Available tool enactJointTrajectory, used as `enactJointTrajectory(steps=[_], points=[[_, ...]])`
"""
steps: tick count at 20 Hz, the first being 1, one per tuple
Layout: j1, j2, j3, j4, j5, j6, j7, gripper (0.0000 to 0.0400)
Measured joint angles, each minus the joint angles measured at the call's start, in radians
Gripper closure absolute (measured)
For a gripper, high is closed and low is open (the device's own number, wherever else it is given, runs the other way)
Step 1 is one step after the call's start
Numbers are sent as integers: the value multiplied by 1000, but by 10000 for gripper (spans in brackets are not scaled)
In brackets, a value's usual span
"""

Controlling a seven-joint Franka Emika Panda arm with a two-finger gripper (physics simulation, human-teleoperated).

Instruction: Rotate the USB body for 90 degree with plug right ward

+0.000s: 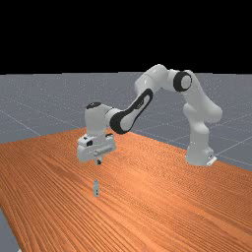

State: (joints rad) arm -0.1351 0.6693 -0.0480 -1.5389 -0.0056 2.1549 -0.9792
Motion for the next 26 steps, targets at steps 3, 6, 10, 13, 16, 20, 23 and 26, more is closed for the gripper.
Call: enactJointTrajectory(steps=[3, 6, 10, 13, 16, 20, 23, 26], points=[[-11, 37, 1, 63, 2, -27, -20, 400], [-33, 74, -7, 121, 1, -69, -41, 400], [-43, 91, 3, 62, -1, 47, -83, 400], [-67, 112, 4, 90, -1, 35, -127, 400], [-94, 132, -3, 124, 4, 21, -145, 400], [-92, 195, -14, 208, 0, -45, -120, 400], [-91, 276, -16, 275, -3, -57, -116, 400], [-95, 294, -10, 217, 4, 54, -118, 400]])
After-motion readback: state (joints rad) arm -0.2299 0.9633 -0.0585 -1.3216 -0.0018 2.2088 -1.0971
